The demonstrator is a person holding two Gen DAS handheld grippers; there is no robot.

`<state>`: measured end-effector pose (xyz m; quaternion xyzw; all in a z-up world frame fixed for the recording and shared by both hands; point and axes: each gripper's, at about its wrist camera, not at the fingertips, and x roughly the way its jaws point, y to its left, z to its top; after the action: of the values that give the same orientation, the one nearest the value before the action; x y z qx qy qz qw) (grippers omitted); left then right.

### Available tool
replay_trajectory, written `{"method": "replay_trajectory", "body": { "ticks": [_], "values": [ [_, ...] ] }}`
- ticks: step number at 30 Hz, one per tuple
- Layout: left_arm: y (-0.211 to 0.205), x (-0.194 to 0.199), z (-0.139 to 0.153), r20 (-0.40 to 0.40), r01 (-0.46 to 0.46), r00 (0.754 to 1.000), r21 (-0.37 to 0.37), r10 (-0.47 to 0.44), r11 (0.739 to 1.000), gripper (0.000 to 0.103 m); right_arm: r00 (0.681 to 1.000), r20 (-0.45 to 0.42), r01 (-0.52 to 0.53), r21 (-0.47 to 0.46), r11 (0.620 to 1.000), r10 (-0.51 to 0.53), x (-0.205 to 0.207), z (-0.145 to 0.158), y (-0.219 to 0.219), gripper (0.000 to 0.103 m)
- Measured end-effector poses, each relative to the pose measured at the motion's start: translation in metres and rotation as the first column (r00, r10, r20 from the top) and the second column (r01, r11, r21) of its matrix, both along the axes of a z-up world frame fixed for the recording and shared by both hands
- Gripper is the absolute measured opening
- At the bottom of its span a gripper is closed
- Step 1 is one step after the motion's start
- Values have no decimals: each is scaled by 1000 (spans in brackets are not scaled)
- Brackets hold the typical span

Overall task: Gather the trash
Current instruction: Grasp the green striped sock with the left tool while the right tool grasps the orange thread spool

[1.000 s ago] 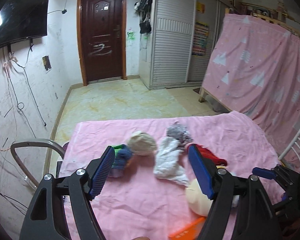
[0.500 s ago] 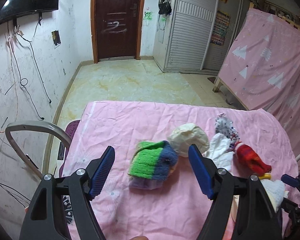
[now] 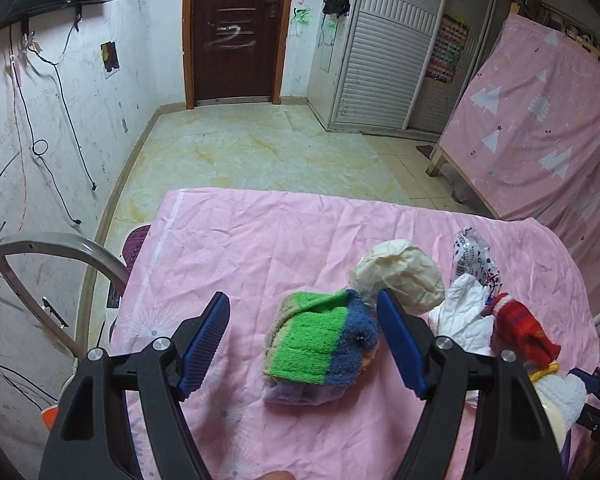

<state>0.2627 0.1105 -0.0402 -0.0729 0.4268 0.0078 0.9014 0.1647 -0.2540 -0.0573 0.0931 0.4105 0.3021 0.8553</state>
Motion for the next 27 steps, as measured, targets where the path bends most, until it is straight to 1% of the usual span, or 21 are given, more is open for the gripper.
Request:
{"method": "replay_trajectory", "body": {
  "ticks": [4, 6, 9, 12, 14, 17, 21, 23, 25, 26, 27],
  "values": [
    [4, -3, 2, 5, 3, 1000, -28, -3, 1000, 67, 1000, -7, 17, -15, 1000, -17, 1, -2, -4, 51],
    [7, -5, 2, 6, 2, 1000, -32, -2, 999, 67, 1000, -13, 26, -23, 999, -26, 4, -5, -6, 42],
    [13, -5, -5, -12, 6, 1000, -28, -6, 1000, 67, 999, -36, 18, -47, 999, -20, 7, -9, -2, 37],
    [15, -4, -11, -32, 9, 999, -27, -10, 1000, 67, 999, -35, 7, -96, 995, -11, 6, -12, 5, 33],
    [15, -3, -13, -39, 8, 999, -26, -9, 1000, 67, 1000, -15, 5, -153, 988, -7, 4, -11, 12, 29],
    [11, -3, -16, -49, 22, 999, -5, -22, 1000, 67, 1000, 4, 0, -227, 974, 1, 4, -10, 17, 22],
    [-5, -6, -20, -57, 78, 996, 41, -76, 996, 67, 999, 35, 2, -322, 947, 9, 3, -10, 22, 22],
    [-13, -7, -23, -62, 98, 994, 80, -93, 992, 67, 998, 54, 1, -350, 937, 19, 1, -11, 24, 22],
    [-23, -8, -25, -64, 110, 993, 137, -102, 985, 62, 997, 69, 5, -369, 930, 22, -1, -12, 25, 21],
    [-29, -11, -25, -55, 117, 992, 155, -110, 981, 55, 997, 78, 12, -377, 926, 19, -1, -12, 26, 18],
    [-33, -13, -24, -50, 129, 991, 159, -123, 979, 47, 996, 83, 18, -379, 925, 14, -2, -12, 26, 17]
  ]
}}
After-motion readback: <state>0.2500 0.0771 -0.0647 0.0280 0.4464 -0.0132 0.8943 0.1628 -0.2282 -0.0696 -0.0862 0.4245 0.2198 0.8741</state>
